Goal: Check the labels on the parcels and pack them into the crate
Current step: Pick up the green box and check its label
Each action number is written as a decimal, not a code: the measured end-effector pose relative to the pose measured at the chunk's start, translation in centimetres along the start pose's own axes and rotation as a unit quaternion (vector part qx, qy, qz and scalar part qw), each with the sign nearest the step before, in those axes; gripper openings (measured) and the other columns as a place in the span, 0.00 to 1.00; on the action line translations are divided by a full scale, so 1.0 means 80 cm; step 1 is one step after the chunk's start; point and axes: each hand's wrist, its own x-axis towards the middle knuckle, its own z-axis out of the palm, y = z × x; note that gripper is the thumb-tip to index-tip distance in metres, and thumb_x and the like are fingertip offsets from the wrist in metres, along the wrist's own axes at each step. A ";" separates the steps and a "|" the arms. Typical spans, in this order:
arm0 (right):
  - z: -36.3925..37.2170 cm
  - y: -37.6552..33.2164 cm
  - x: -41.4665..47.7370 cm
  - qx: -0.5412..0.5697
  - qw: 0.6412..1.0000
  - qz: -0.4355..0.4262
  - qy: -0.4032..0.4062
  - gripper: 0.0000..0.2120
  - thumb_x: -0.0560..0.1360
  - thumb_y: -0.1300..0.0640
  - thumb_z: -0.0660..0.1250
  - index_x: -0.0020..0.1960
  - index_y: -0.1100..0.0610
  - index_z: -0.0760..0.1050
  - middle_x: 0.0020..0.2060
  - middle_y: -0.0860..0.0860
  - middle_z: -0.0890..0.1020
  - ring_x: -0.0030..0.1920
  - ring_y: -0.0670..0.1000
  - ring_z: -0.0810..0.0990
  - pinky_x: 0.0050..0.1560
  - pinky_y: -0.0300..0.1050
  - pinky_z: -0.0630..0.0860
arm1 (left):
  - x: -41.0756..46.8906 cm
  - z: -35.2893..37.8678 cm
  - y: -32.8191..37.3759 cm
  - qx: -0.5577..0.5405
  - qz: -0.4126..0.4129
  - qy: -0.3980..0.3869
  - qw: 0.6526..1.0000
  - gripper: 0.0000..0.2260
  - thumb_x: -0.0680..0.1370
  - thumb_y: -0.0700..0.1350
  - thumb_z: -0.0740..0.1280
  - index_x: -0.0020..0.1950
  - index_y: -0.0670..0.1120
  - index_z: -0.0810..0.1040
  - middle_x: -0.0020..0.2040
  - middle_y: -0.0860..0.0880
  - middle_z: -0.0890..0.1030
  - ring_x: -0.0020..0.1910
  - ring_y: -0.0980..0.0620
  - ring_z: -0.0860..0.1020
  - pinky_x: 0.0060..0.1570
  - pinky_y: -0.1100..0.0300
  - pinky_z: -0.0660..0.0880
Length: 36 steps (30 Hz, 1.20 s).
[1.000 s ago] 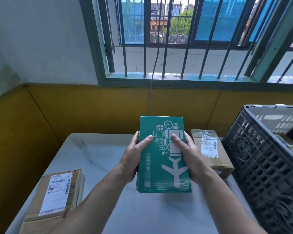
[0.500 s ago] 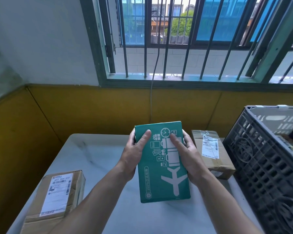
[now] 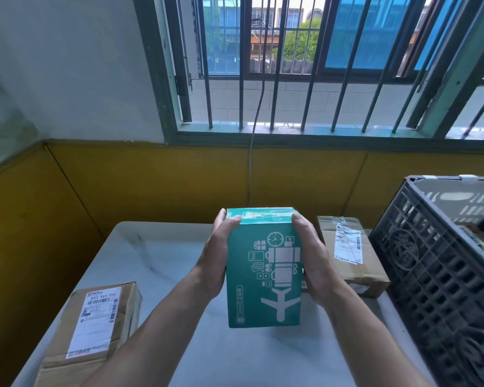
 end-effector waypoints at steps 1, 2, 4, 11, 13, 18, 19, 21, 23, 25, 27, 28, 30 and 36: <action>-0.001 -0.001 -0.001 -0.001 1.000 0.006 0.000 0.28 0.77 0.34 0.58 0.71 0.49 0.67 0.52 0.60 0.84 0.46 0.53 0.86 0.36 0.44 0.81 | 0.000 -0.001 0.002 -0.011 -0.009 -0.003 1.000 0.37 0.75 0.64 0.61 0.78 0.46 0.61 0.64 0.38 0.80 0.52 0.43 0.84 0.43 0.52 0.81; -0.001 -0.001 -0.002 -0.002 1.000 0.011 0.000 0.28 0.75 0.35 0.58 0.70 0.48 0.68 0.52 0.60 0.84 0.45 0.52 0.86 0.33 0.43 0.80 | 0.000 -0.002 0.003 -0.022 -0.014 -0.007 1.000 0.35 0.76 0.64 0.60 0.77 0.46 0.64 0.65 0.37 0.80 0.52 0.42 0.84 0.44 0.51 0.80; -0.003 -0.001 -0.002 -0.001 1.000 0.016 -0.009 0.26 0.72 0.38 0.59 0.67 0.47 0.70 0.54 0.62 0.83 0.44 0.53 0.85 0.33 0.45 0.79 | 0.001 -0.003 0.003 -0.042 -0.007 -0.009 0.999 0.25 0.78 0.59 0.60 0.69 0.45 0.70 0.60 0.36 0.81 0.46 0.44 0.84 0.39 0.54 0.80; -0.003 -0.010 0.002 0.022 0.999 0.044 -0.008 0.19 0.80 0.41 0.58 0.65 0.49 0.76 0.55 0.59 0.85 0.47 0.57 0.83 0.41 0.48 0.74 | 0.005 -0.008 0.003 -0.107 -0.004 0.033 0.994 0.26 0.71 0.49 0.67 0.69 0.50 0.69 0.60 0.36 0.81 0.45 0.43 0.85 0.37 0.53 0.82; -0.001 -0.011 0.004 0.034 0.998 0.054 0.015 0.19 0.83 0.44 0.59 0.69 0.51 0.73 0.56 0.62 0.84 0.45 0.57 0.83 0.38 0.46 0.76 | 0.006 -0.007 0.002 -0.116 -0.006 0.037 0.993 0.24 0.74 0.51 0.68 0.68 0.49 0.69 0.60 0.36 0.82 0.47 0.42 0.85 0.38 0.52 0.83; -0.002 -0.014 0.004 0.079 0.996 0.043 0.016 0.18 0.82 0.56 0.62 0.72 0.53 0.69 0.56 0.61 0.85 0.47 0.59 0.84 0.40 0.50 0.80 | 0.009 -0.011 -0.003 -0.112 -0.017 0.053 0.992 0.14 0.82 0.47 0.66 0.66 0.50 0.69 0.54 0.40 0.84 0.44 0.44 0.87 0.36 0.53 0.83; -0.004 -0.015 0.004 0.080 0.996 0.044 0.011 0.19 0.82 0.57 0.62 0.72 0.54 0.69 0.57 0.61 0.84 0.47 0.59 0.84 0.40 0.49 0.80 | 0.010 -0.012 -0.004 -0.114 -0.016 0.052 0.992 0.13 0.82 0.46 0.66 0.66 0.50 0.70 0.52 0.40 0.85 0.44 0.44 0.86 0.36 0.53 0.83; -0.005 -0.016 0.003 0.078 0.996 0.050 0.003 0.21 0.81 0.57 0.62 0.73 0.54 0.68 0.58 0.60 0.84 0.50 0.61 0.84 0.41 0.50 0.79 | 0.009 -0.013 -0.003 -0.115 -0.015 0.044 0.992 0.12 0.82 0.44 0.65 0.65 0.50 0.72 0.49 0.42 0.86 0.44 0.44 0.86 0.37 0.53 0.83; -0.004 -0.016 0.004 0.077 0.995 0.058 0.022 0.23 0.81 0.53 0.64 0.75 0.54 0.67 0.60 0.60 0.83 0.54 0.63 0.84 0.41 0.49 0.78 | 0.010 -0.011 -0.004 -0.106 -0.012 0.034 0.994 0.10 0.82 0.44 0.64 0.64 0.49 0.73 0.46 0.43 0.87 0.43 0.44 0.86 0.37 0.53 0.83; -0.001 -0.016 0.004 0.069 0.995 0.053 0.054 0.23 0.80 0.51 0.66 0.74 0.53 0.68 0.60 0.60 0.83 0.51 0.60 0.84 0.40 0.48 0.78 | 0.010 -0.009 -0.004 -0.092 -0.001 0.038 0.995 0.08 0.83 0.46 0.63 0.62 0.47 0.73 0.48 0.42 0.86 0.43 0.45 0.86 0.38 0.54 0.83; 0.001 -0.016 0.004 0.078 0.994 0.043 0.064 0.20 0.81 0.53 0.67 0.71 0.52 0.70 0.59 0.61 0.83 0.48 0.57 0.84 0.41 0.49 0.79 | 0.011 -0.005 -0.005 -0.077 -0.002 0.041 0.996 0.15 0.85 0.54 0.60 0.64 0.45 0.72 0.55 0.38 0.83 0.48 0.42 0.86 0.41 0.52 0.84; 0.001 -0.016 0.004 0.087 0.993 0.037 0.066 0.18 0.81 0.54 0.67 0.70 0.52 0.71 0.58 0.60 0.83 0.46 0.56 0.84 0.40 0.49 0.79 | 0.011 -0.004 -0.005 -0.068 -0.012 0.039 0.997 0.20 0.84 0.58 0.58 0.66 0.44 0.72 0.58 0.36 0.83 0.52 0.40 0.85 0.44 0.50 0.84; 0.002 -0.016 0.004 0.100 0.993 0.017 0.066 0.15 0.80 0.58 0.67 0.67 0.53 0.73 0.56 0.60 0.83 0.44 0.55 0.84 0.37 0.47 0.80 | 0.010 -0.002 -0.002 -0.053 -0.043 0.037 0.997 0.25 0.83 0.64 0.56 0.63 0.45 0.78 0.58 0.37 0.84 0.55 0.38 0.85 0.44 0.49 0.84; 0.003 -0.012 -0.001 0.088 0.995 -0.013 0.050 0.13 0.79 0.65 0.66 0.61 0.53 0.76 0.51 0.56 0.82 0.46 0.57 0.82 0.35 0.45 0.80 | 0.013 -0.001 -0.005 -0.067 -0.102 0.039 0.992 0.30 0.81 0.66 0.55 0.33 0.52 0.86 0.44 0.43 0.88 0.40 0.45 0.87 0.36 0.55 0.82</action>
